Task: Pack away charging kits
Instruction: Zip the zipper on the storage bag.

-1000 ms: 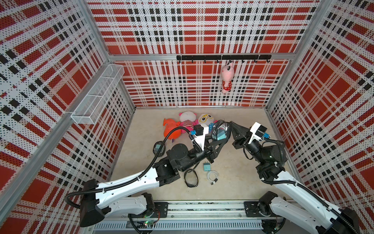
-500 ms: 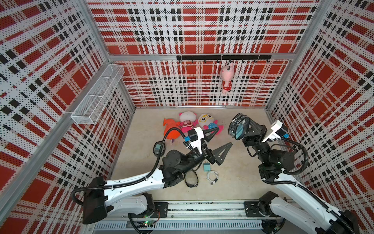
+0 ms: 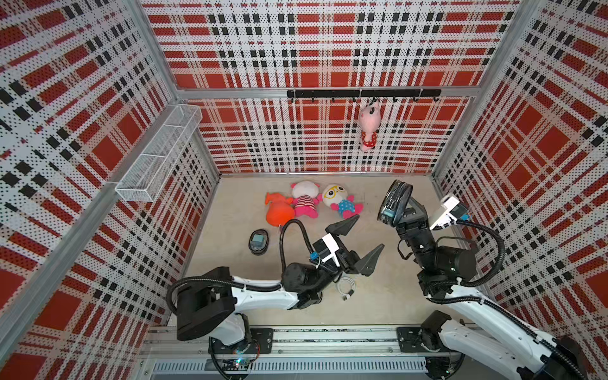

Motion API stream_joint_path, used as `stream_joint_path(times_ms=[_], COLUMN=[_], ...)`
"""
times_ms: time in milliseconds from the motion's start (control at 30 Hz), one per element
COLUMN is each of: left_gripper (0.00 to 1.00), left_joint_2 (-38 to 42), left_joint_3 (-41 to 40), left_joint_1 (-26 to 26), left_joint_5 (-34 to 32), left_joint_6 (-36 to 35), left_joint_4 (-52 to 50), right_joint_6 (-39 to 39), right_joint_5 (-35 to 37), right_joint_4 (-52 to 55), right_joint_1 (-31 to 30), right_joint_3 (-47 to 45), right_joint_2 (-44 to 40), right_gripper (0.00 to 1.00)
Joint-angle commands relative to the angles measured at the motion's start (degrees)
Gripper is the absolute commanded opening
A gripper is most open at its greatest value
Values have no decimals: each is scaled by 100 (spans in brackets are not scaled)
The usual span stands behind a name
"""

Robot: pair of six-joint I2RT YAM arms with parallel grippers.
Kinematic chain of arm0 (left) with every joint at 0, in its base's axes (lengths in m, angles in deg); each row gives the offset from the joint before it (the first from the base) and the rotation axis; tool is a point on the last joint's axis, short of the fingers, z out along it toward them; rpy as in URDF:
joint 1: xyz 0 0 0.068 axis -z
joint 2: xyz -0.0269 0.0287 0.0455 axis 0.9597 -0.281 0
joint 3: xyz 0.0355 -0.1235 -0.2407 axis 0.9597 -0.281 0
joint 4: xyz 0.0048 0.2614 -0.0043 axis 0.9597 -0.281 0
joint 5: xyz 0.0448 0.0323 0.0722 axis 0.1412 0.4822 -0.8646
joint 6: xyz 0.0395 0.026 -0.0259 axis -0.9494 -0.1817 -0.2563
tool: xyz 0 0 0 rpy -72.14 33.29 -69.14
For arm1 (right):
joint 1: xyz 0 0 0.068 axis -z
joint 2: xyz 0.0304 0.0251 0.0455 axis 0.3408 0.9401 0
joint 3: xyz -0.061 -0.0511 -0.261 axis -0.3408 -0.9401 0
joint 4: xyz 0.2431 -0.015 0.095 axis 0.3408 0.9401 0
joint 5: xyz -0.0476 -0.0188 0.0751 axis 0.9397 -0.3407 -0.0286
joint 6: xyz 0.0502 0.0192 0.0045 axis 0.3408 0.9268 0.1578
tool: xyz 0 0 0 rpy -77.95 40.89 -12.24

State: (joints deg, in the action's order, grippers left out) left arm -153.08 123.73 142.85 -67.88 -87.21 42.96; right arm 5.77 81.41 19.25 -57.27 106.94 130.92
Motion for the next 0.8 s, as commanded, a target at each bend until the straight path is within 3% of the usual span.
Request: stream_joint_path(times_ms=[0, 267, 767], left_gripper=[99, 98, 98], left_joint_2=[-260, -791, -841], left_joint_3=[362, 936, 1318], left_joint_1=[-72, -165, -388], left_joint_5=[-377, -104, -268], left_joint_6=[-256, -111, 157], left_joint_4=[1256, 1419, 1291], right_joint_6=[246, 663, 659], right_joint_5=[516, 628, 522], right_joint_4=[-102, -400, -438], right_joint_1=[-165, -246, -366], right_joint_3=[90, 36, 44], right_joint_2=[-137, 193, 484], right_gripper=[0, 0, 0])
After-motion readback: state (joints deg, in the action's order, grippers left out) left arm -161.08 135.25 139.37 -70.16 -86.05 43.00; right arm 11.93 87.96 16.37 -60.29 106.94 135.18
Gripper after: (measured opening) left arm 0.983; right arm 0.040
